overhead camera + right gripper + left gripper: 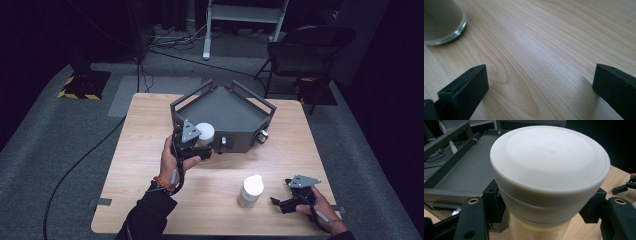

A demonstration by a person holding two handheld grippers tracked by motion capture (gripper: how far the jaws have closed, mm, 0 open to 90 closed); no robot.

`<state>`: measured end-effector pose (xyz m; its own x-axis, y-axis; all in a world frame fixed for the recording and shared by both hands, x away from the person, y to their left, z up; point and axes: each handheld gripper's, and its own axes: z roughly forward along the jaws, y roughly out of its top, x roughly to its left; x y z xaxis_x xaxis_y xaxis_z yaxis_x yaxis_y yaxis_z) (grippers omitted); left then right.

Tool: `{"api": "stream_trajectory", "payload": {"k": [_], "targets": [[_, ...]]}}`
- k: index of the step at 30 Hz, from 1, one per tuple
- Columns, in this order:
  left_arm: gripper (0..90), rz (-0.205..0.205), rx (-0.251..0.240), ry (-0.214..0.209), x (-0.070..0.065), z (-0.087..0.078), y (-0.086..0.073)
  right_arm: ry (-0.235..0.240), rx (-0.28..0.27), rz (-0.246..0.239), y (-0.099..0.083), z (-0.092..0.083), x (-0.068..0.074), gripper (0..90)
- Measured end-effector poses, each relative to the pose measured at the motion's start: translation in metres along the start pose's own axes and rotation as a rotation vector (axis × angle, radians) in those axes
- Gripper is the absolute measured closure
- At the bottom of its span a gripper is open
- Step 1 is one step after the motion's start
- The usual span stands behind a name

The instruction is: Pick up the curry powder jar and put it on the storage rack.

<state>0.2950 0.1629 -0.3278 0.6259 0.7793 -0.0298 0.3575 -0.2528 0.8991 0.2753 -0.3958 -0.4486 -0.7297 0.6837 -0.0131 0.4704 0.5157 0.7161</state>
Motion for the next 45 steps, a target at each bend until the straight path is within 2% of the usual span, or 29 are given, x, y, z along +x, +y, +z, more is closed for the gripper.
{"api": "stream_trajectory", "payload": {"k": [8,10,25,35,45], "targets": [[34.9,-0.023,-0.016,0.004,0.007,-0.002,0.014,0.0,0.0,0.0,0.0,0.0,0.0,0.0],[34.9,-0.013,-0.013,0.014,0.007,-0.003,0.023,0.0,0.0,0.0,0.0,0.0,0.0,0.0],[34.9,-0.008,-0.038,0.026,0.014,-0.002,0.054,0.0,0.0,0.0,0.0,0.0,0.0,0.0],[34.9,-0.02,-0.06,0.046,0.022,0.016,0.063,0.0,0.0,0.001,0.0,0.0,0.0,0.0],[34.9,-0.01,-0.034,0.073,0.025,0.038,0.079,0.0,0.0,0.001,0.0,0.0,0.0,0.0]]}}
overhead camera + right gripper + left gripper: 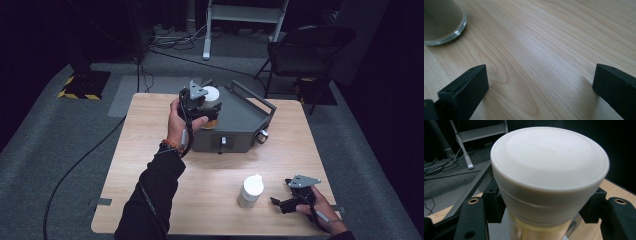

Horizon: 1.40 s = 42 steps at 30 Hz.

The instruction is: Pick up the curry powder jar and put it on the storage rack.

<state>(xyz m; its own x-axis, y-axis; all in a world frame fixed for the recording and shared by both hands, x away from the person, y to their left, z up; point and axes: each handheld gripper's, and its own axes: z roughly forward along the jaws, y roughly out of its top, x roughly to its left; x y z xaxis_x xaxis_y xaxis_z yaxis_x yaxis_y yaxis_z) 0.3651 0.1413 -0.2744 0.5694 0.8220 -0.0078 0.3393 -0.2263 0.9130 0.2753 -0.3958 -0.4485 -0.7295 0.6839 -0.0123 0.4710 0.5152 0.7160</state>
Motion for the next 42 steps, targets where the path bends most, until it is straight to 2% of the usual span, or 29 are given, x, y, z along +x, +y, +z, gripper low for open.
{"api": "stream_trajectory", "payload": {"k": [7,9,13,19,26,27,42], "targets": [[34.9,-0.009,0.013,0.012,0.004,0.015,0.004,0.002,-0.001,-0.002,0.0,0.0,0.0,0.0],[34.9,-0.006,0.02,0.029,0.003,0.02,0.005,0.002,-0.001,-0.001,0.0,0.0,0.0,0.0],[34.9,-0.016,0.023,0.03,0.006,0.025,0.005,0.002,-0.001,-0.003,0.0,0.0,-0.001,0.0],[34.8,-0.015,0.046,0.058,0.005,0.037,0.006,0.003,-0.001,-0.004,0.0,0.0,-0.001,0.0],[34.9,-0.01,0.059,0.067,0.004,0.043,0.009,0.004,0.0,-0.004,0.0,0.0,-0.001,0.0],[34.8,-0.02,0.062,0.066,0.006,0.045,0.008,0.004,-0.001,-0.004,0.0,0.0,-0.001,0.0],[34.7,-0.039,0.087,0.073,0.007,0.058,0.001,0.005,-0.001,-0.005,-0.001,-0.001,-0.001,0.0]]}}
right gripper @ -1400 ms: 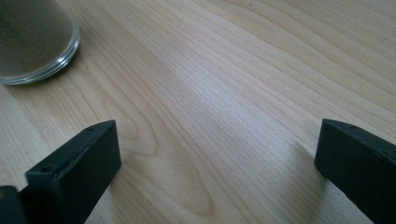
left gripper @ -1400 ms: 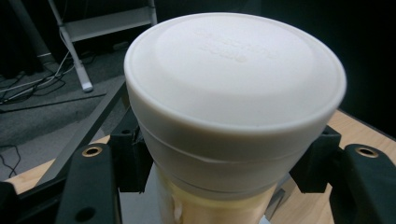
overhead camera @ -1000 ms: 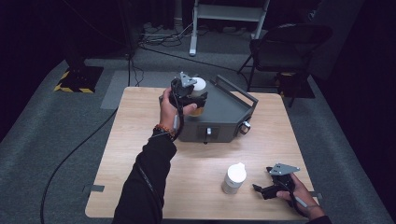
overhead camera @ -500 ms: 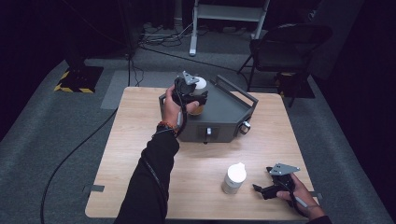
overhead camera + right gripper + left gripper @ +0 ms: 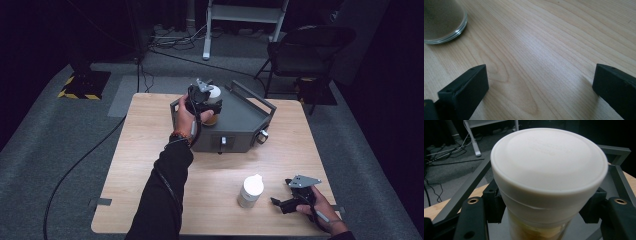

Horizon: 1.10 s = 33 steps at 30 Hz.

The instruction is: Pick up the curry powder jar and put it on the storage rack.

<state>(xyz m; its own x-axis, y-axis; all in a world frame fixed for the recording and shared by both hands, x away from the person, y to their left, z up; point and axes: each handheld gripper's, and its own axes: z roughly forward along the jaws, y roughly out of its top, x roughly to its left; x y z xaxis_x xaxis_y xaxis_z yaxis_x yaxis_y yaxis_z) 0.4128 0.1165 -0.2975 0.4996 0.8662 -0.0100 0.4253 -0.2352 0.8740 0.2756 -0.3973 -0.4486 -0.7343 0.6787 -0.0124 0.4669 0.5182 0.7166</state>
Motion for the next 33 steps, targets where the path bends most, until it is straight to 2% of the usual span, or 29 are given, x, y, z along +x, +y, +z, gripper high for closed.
{"api": "stream_trajectory", "payload": {"k": [2,11,21,25,27,31,33], "targets": [[34.7,0.002,0.009,0.0,0.001,0.002,-0.001,0.0,0.0,0.0,0.0,0.0,0.0,0.0],[34.4,-0.012,-0.011,-0.017,0.008,0.002,-0.006,0.0,0.0,0.0,0.0,0.0,0.0,0.0],[33.1,0.0,-0.023,-0.007,0.005,0.003,-0.011,0.0,0.0,-0.001,0.0,0.0,0.0,0.0],[25.2,-0.005,-0.027,-0.008,0.006,0.004,-0.014,0.0,0.0,-0.001,0.0,0.0,0.0,0.0],[18.2,-0.017,-0.031,-0.007,0.007,0.003,-0.016,0.0,0.0,-0.001,0.0,0.0,0.0,0.0],[6.2,0.005,-0.036,0.02,0.001,0.0,-0.017,0.0,0.0,-0.001,0.0,0.0,0.0,0.0],[4.1,0.01,-0.04,0.029,0.0,-0.001,-0.018,0.0,0.0,-0.001,0.0,0.0,0.0,0.0]]}}
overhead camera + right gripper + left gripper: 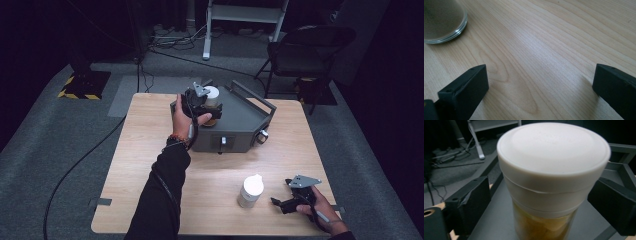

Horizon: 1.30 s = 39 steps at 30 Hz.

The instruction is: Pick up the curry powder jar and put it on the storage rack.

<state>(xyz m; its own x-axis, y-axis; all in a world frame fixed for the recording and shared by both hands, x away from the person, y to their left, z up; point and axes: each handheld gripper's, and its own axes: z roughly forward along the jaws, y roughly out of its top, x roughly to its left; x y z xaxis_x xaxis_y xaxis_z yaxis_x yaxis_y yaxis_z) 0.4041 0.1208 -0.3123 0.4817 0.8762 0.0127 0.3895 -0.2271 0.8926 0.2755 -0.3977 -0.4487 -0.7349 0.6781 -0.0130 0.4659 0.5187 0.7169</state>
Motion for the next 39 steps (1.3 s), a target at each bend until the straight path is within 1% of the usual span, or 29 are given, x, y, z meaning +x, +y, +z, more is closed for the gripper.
{"api": "stream_trajectory", "payload": {"k": [2,4,6,9,10,11,12,13,17,18,19,21,24,25,26,27,30,32,35,39], "targets": [[2.7,0.001,-0.007,-0.01,0.002,-0.003,0.0,0.0,0.0,0.0,0.0,0.0,0.0,0.0],[2.5,0.005,-0.005,-0.01,0.001,-0.004,0.0,0.0,0.0,0.0,0.0,0.0,0.0,0.0],[2.4,0.023,-0.002,-0.01,0.0,-0.006,0.0,0.0,0.0,0.002,0.0,0.0,0.0,0.0],[2.1,0.038,-0.007,-0.005,-0.002,-0.009,-0.001,0.0,0.0,-0.001,0.0,0.0,0.0,0.0],[2.1,0.045,-0.008,-0.003,-0.003,-0.011,-0.001,0.0,0.0,0.0,0.0,0.0,0.0,0.0],[2.1,0.08,-0.005,0.007,-0.005,-0.014,0.0,0.0,0.0,0.0,0.0,0.0,0.0,0.0],[2.1,0.08,-0.005,0.007,-0.005,-0.014,0.0,0.0,0.0,0.0,0.0,0.0,0.0,0.0],[2.1,0.094,-0.001,0.008,-0.005,-0.017,0.001,0.0,0.0,0.0,0.0,0.0,0.0,0.0],[2.1,0.105,-0.004,0.004,-0.005,-0.022,-0.002,0.0,0.0,0.0,0.0,0.0,0.0,0.0],[2.1,0.127,0.002,0.001,-0.006,-0.025,-0.004,0.0,0.0,0.0,0.0,0.0,0.0,0.0],[2.1,0.127,0.002,0.001,-0.006,-0.025,-0.004,0.0,0.0,0.0,0.0,0.0,0.0,0.0],[2.1,0.146,0.004,0.001,-0.008,-0.029,-0.008,0.0,0.0,0.0,0.0,0.0,0.0,0.0],[2.1,0.145,0.0,-0.017,-0.005,-0.035,-0.015,0.0,0.0,0.0,0.0,0.0,0.0,0.0],[2.1,0.165,0.005,-0.02,-0.006,-0.038,-0.019,0.0,0.001,0.0,0.0,0.0,0.0,0.0],[2.1,0.176,0.009,-0.023,-0.007,-0.039,-0.021,0.0,0.0,-0.001,0.0,0.0,0.0,0.0],[2.1,0.176,0.009,-0.023,-0.007,-0.039,-0.021,0.0,0.0,-0.001,0.0,0.0,0.0,0.0],[2.1,0.194,0.01,-0.027,-0.01,-0.043,-0.028,0.0,0.0,0.0,0.0,0.0,0.0,0.0],[2.3,0.218,0.012,-0.013,-0.015,-0.045,-0.032,0.0,0.0,0.0,0.0,0.0,0.0,0.0],[2.3,0.225,0.02,-0.033,-0.016,-0.047,-0.038,0.0,0.001,0.0,0.0,0.0,0.0,0.0],[2.3,0.234,0.022,-0.042,-0.019,-0.05,-0.044,0.0,0.001,0.0,0.0,0.0,0.0,0.0]]}}
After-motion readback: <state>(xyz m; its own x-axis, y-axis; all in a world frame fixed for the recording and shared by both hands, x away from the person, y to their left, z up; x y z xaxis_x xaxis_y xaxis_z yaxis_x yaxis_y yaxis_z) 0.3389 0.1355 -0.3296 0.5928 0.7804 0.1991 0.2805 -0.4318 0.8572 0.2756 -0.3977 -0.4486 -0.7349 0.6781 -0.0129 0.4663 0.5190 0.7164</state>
